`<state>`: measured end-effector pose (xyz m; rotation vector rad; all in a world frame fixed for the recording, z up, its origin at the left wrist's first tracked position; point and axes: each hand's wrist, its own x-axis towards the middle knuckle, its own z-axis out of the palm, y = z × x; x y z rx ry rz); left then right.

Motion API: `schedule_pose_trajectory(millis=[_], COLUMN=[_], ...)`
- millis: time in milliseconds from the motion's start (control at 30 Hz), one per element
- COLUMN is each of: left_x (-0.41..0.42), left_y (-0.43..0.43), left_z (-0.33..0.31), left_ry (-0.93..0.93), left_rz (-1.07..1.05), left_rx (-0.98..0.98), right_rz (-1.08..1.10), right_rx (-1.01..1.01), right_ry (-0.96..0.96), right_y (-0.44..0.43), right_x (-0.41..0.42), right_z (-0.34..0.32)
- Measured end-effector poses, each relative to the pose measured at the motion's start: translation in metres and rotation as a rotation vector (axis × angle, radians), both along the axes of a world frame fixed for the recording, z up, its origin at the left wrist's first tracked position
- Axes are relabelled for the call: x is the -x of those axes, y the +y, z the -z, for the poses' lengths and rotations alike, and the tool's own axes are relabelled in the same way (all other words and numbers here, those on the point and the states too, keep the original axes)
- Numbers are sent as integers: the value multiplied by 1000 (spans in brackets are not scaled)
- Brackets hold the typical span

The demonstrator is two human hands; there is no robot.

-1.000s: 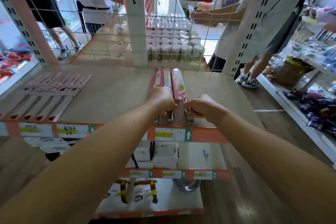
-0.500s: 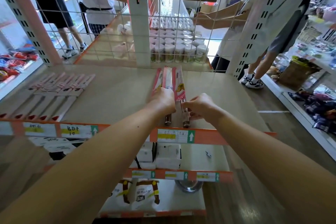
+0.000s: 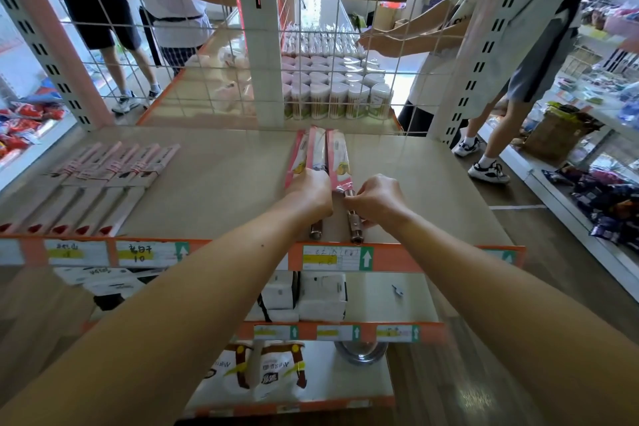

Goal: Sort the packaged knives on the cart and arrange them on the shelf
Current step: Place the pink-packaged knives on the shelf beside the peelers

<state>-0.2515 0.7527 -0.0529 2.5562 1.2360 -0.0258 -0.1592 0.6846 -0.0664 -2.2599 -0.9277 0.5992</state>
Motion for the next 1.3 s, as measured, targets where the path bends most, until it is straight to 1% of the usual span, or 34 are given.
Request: schedule_pose_trajectory(millis=[67,133,200,267,300,367,467,600,767,933,1000,1100,1300], left_x=[3,6,11,18,22,28,29,25,24,34,41,45,37], left_y=[1,3,8,14,16,20,19,15,11,15,19,20,15], left_z=[1,0,-1,2,4,9,13,14,17,20,21,22,21], left_ry=[-16,-71,-115,-68,-28,-1,-91,-186,-234,-267,-281,-275,-233], left_rz=[14,17,-7,-42,-57,-76,-93,-136,-157,-148,-149,-158,-169], left_rx=[3,-9,-79,-160,-163,-101,-11,39,21,-52,-45,-34,-83], right_rz=[-3,-11,-10,-10,-14,-22,-14,-8,-6,-7,3,6,-3], right_rx=[5,11,12,18,22,25,26,43,34,31,32,34,39], right_ry=[-16,-10,2,4,-5,-22,-33,-55,-60,-83,-77,-70,-59], right_y=[-1,-2,-3,-3,-3,-2,0,0,-1,-1,-1,0,-1], right_x=[1,2,2,3,4,5,6,6,6,5,4,4,3], right_z=[-1,-3,-4,-4,-4,-3,-2,-1,1,3,3,2,3])
